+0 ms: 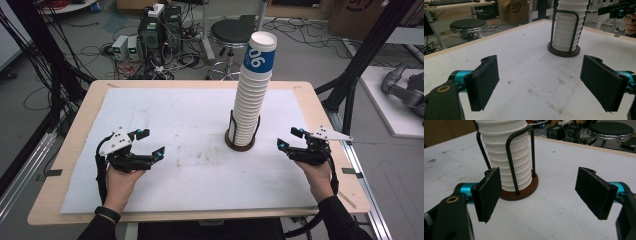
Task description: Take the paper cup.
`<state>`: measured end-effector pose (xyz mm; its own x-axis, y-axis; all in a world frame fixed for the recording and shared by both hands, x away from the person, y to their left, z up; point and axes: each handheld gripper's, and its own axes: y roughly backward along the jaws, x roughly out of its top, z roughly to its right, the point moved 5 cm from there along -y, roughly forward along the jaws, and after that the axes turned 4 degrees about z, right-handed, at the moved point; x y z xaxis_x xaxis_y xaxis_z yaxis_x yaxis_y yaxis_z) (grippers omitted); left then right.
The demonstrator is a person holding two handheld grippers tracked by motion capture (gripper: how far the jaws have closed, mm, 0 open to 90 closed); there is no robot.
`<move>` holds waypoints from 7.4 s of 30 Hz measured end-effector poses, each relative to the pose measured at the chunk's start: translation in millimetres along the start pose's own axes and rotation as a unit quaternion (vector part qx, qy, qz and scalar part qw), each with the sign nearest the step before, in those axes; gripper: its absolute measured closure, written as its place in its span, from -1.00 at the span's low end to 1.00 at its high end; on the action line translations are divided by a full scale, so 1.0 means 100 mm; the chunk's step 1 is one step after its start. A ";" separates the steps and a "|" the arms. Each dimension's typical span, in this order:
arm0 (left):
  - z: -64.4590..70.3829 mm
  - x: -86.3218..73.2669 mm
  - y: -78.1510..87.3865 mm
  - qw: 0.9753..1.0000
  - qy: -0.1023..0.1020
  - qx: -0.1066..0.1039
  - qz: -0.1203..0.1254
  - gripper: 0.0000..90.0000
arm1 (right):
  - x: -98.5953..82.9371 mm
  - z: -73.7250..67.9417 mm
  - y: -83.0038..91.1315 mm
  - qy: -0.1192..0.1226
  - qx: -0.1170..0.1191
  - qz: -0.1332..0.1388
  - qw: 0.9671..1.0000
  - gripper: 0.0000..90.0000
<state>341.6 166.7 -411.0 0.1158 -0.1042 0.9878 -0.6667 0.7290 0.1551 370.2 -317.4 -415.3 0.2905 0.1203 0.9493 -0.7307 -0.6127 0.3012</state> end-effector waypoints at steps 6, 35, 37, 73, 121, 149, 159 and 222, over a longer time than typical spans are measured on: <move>0.01 0.02 0.03 1.000 0.001 0.004 0.003 -0.66 | 0.00 -0.02 -0.02 0.002 0.007 0.000 1.000 -0.54; -0.03 0.01 0.14 1.000 0.020 0.003 0.013 -0.66 | 0.40 -0.24 -0.04 0.028 0.057 0.038 0.997 -0.57; -0.03 0.01 0.15 1.000 0.021 0.002 0.013 -0.66 | 0.46 -0.25 -0.05 0.029 0.060 0.046 0.997 -0.57; -0.02 -0.02 0.10 0.999 0.034 -0.013 0.008 -0.67 | 1.46 -0.35 -0.39 0.053 0.098 0.081 0.990 -0.59; 0.26 0.75 -0.25 0.994 0.028 -0.099 0.032 -0.67 | 1.70 -0.42 -0.67 0.051 0.119 0.064 0.990 -0.68; 0.54 2.24 -1.31 0.987 -0.002 -0.153 0.048 -0.67 | 1.71 -0.43 -0.66 0.054 0.118 0.064 0.990 -0.68; 0.63 2.59 -1.70 0.985 0.006 -0.165 0.046 -0.67 | 1.71 -0.43 -0.66 0.054 0.119 0.064 0.989 -0.68; 0.54 3.48 -1.59 0.964 0.018 -0.174 0.199 -0.32 | 1.70 -0.43 -0.65 0.055 0.115 0.065 0.990 -0.68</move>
<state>447.9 -21.9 -91.4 -0.0688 0.2496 0.9659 -0.3760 0.8903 -0.2569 440.2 -223.3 -269.6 0.1242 0.1048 0.9867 -0.5934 -0.7891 0.1585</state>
